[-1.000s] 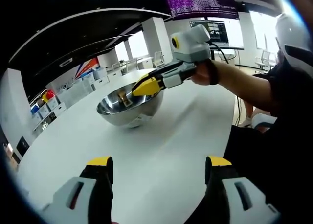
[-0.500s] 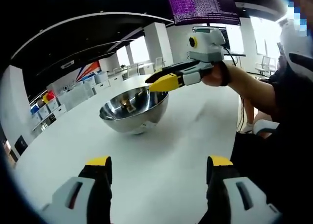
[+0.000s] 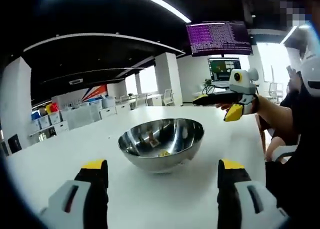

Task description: Pick up the QQ candy scattered on the table and place it into the stainless steel bowl on the table

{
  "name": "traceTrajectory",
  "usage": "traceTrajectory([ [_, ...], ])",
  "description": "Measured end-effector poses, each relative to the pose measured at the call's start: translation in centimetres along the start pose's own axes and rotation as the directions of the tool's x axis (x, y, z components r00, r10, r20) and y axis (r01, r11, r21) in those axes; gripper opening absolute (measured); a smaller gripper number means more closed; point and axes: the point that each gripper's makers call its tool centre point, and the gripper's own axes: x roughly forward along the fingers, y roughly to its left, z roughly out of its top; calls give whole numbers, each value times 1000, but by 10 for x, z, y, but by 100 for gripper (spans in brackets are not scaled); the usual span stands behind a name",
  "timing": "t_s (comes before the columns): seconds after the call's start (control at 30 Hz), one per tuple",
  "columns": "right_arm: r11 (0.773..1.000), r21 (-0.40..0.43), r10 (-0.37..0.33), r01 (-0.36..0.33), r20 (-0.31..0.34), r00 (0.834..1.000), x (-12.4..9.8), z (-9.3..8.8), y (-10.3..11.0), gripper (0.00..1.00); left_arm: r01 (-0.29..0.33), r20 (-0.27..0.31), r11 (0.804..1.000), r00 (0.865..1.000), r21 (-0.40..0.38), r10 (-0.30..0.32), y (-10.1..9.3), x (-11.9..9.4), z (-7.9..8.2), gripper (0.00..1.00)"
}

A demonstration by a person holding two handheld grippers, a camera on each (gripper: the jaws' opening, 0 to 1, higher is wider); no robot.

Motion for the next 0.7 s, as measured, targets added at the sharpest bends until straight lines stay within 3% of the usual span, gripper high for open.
traceTrajectory([
  [0.07,1000,25,-10,10,-17,1000,1,-14,-13,84,4,-18,999,1000,41,-3,4,9,-7,94],
  [0.17,996,85,40,-36,-40,998,5,-36,-21,92,4,-28,998,1000,64,-2,12,21,-16,95],
  [0.23,992,102,85,-77,-76,993,10,-51,-20,97,35,5,999,999,41,-35,13,30,-18,95],
  [0.3,990,72,131,-125,-92,987,18,-63,-21,96,86,21,996,996,18,-86,10,39,-22,95],
  [0.4,989,59,140,-135,-80,987,32,-70,-26,96,99,16,995,995,11,-99,14,53,-27,95],
  [0.47,978,115,185,-175,-78,980,39,-72,-23,96,121,31,993,992,-3,-121,14,59,-28,95],
  [0.5,977,112,191,-182,-71,979,41,-72,-24,96,152,52,988,987,-17,-151,11,61,-26,95],
  [0.7,973,122,196,-194,-3,981,53,-63,-27,95,157,62,988,986,-3,-156,14,73,-26,95],
])
